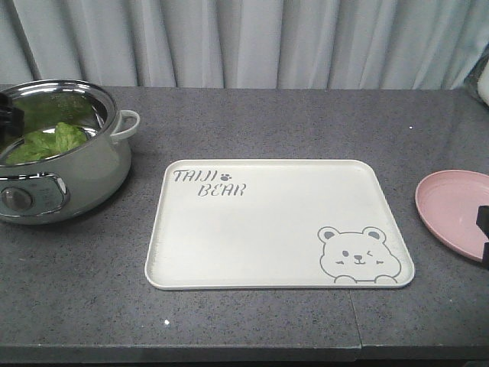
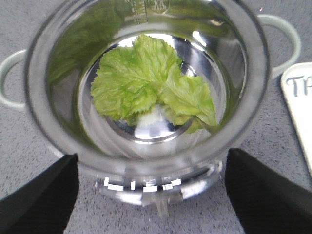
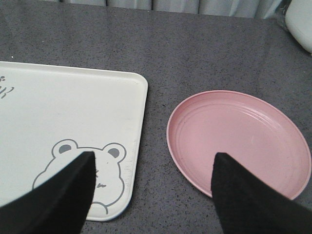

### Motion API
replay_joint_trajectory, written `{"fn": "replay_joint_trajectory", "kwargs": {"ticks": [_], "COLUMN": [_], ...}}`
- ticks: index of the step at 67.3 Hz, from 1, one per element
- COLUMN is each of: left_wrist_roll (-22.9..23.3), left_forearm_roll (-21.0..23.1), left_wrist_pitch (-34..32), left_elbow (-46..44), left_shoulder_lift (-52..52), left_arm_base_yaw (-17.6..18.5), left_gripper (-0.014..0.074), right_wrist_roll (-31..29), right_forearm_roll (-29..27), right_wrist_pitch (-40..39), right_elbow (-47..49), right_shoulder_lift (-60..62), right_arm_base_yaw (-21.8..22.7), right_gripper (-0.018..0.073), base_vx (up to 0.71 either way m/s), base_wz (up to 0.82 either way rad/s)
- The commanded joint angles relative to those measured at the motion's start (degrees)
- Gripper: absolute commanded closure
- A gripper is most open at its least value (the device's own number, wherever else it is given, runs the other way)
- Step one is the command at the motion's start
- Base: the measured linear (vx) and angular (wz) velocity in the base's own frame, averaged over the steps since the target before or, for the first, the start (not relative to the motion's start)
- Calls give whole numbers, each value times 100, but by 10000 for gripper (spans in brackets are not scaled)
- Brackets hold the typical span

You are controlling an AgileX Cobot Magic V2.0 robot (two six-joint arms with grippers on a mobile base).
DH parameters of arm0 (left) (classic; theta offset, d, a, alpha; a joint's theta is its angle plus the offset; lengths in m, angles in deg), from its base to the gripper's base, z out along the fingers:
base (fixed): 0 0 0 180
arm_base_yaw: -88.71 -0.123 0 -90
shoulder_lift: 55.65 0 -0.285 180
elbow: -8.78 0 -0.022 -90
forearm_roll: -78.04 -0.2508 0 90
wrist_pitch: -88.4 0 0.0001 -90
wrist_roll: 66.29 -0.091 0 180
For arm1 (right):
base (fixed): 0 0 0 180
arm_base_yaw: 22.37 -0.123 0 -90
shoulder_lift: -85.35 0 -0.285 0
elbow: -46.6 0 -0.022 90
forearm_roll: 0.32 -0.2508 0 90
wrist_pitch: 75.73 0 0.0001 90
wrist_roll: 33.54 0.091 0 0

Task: Transfer vegetables to tray and serve
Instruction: 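Lower the left gripper into the pot and grasp a lettuce leaf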

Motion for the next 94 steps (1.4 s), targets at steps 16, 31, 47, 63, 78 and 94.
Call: {"fn": "replay_joint_trajectory", "kwargs": {"ticks": [16,31,47,63,78,94], "left_wrist_roll": [-469,-469,-469,-469,-469,-469], "left_forearm_roll": [855,1090,1258,1261,1183,915], "left_wrist_pitch": [458,68,-542,-1111,-1291,-1200], "left_elbow": [-2049,-2323,-2323,-2323,-2323,-2323], "left_shoulder_lift": [-1614,-2294,-2813,-3181,-3409,-3446], "left_arm_base_yaw": [-461,-461,-454,-454,-454,-454], "left_gripper": [17,17,17,17,31,205], "right_wrist_roll": [0,0,0,0,0,0], "right_forearm_roll": [71,71,67,67,67,67], "right_wrist_pitch": [-363,-363,-318,-322,-322,-322], "right_elbow": [197,197,197,197,197,197], "right_shoulder_lift": [-23,-23,-23,-23,-23,-23], "right_arm_base_yaw": [14,14,14,14,14,14], "right_gripper": [145,151,151,151,151,151], "base_vx": [0,0,0,0,0,0], "base_wz": [0,0,0,0,0,0]}}
